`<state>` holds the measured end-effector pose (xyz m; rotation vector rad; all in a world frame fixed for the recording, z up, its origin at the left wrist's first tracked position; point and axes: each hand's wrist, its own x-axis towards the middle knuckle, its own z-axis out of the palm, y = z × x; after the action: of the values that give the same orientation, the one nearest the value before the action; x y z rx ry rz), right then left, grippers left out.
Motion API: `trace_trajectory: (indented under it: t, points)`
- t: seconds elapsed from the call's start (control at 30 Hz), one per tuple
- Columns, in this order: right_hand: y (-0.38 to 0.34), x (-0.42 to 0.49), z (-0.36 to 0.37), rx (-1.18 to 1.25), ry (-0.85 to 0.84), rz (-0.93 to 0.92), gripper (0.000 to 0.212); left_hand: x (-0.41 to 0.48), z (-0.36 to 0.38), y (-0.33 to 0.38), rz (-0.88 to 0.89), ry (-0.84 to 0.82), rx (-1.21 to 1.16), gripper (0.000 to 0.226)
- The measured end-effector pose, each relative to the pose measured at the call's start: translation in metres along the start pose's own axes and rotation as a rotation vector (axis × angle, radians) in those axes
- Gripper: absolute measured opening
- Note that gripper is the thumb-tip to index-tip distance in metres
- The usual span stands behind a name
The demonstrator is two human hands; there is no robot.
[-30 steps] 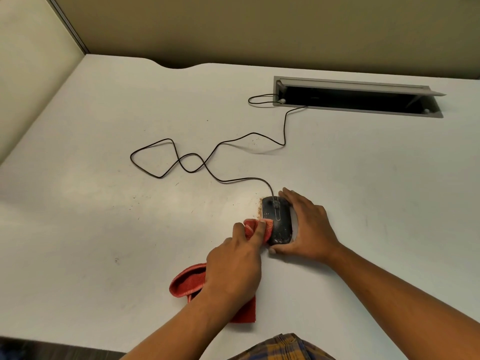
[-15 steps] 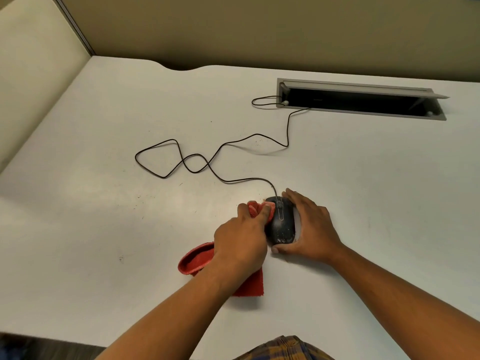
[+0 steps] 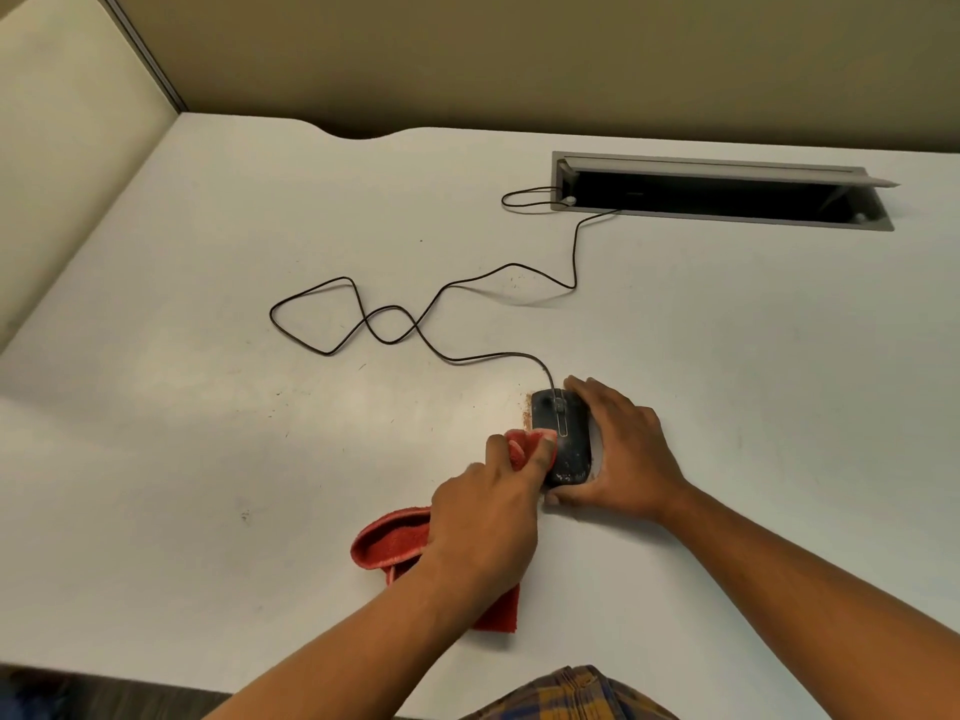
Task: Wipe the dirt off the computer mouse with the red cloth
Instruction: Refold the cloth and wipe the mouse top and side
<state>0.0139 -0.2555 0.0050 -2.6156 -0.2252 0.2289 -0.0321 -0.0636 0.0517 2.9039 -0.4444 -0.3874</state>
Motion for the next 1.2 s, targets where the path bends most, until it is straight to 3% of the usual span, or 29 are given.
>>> trace_trajectory:
  t: [0.23,0.53,0.73,0.97,1.2]
  points:
    - [-0.001,-0.002,-0.003,-0.019,-0.012,-0.025,0.131,-0.007,-0.010,-0.010,0.147,-0.050,0.080,0.062]
    - [-0.002,-0.002,-0.003,-0.013,-0.004,-0.031,0.128,0.008,-0.011,0.001,0.102,-0.021,0.061,0.059]
    - [-0.002,-0.003,-0.003,0.003,0.009,-0.024,0.127,0.001,-0.011,-0.009,0.249,-0.052,0.086,0.057]
    - [0.001,-0.002,-0.001,-0.017,-0.008,-0.018,0.128,0.013,-0.020,0.004,0.238,-0.021,0.104,0.058]
    - [-0.001,-0.003,-0.001,-0.016,0.023,-0.051,0.124,0.008,-0.023,-0.006,0.369,-0.101,0.151,0.057]
